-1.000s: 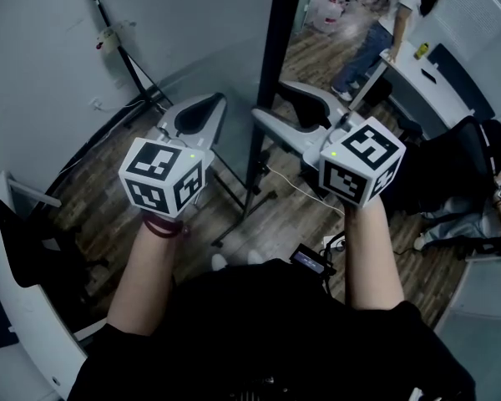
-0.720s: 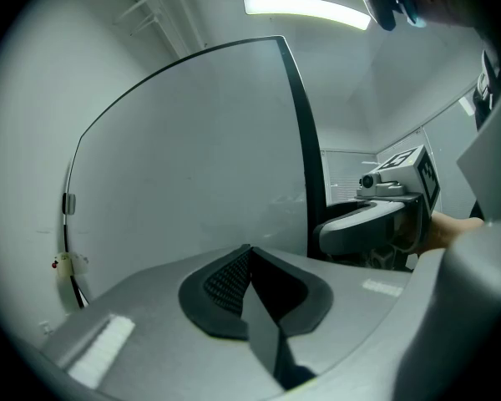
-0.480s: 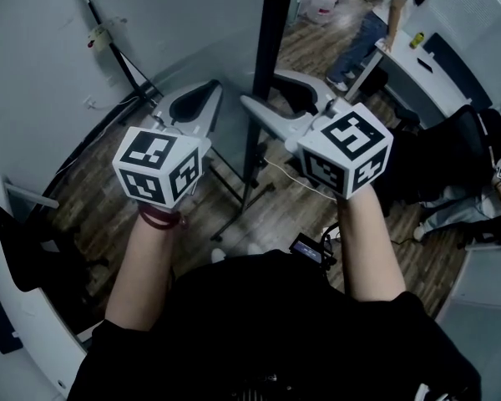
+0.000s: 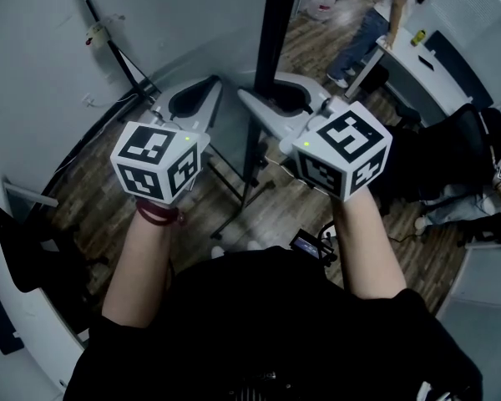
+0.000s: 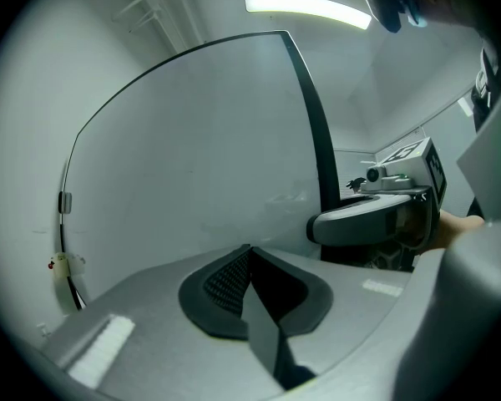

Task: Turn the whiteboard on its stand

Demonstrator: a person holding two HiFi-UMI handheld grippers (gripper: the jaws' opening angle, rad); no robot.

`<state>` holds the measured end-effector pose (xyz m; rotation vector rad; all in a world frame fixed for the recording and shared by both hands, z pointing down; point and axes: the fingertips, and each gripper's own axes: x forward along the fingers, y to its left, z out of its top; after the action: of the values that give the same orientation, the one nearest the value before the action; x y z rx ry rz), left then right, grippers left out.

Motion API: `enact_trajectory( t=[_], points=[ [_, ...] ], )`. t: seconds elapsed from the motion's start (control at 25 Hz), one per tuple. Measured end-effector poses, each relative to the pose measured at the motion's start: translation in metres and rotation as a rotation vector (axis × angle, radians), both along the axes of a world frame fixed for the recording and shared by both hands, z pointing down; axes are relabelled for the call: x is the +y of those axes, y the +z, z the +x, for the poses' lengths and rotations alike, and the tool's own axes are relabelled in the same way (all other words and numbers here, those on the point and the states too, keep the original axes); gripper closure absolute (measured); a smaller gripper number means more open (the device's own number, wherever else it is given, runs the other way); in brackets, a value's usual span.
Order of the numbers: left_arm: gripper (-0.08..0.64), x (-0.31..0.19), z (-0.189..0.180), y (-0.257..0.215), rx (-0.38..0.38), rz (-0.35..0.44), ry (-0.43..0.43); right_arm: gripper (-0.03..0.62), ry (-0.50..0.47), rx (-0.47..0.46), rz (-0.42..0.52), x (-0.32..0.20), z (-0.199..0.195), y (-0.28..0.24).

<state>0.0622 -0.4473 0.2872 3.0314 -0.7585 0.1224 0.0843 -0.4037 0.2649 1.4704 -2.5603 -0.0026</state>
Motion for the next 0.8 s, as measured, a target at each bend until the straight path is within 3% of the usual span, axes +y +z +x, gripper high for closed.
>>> enact_trajectory(
  t=[0.44, 0.8],
  points=[
    [0.558, -0.006, 0.002, 0.005, -0.002, 0.002, -0.001, 0.506, 0.030, 0.016, 0.007, -0.009, 0.007, 0.003],
    [0.558, -0.014, 0.012, 0.007, -0.002, -0.002, -0.001, 0.529, 0.119, -0.032, -0.029, -0.057, 0.065, 0.006]
  ],
)
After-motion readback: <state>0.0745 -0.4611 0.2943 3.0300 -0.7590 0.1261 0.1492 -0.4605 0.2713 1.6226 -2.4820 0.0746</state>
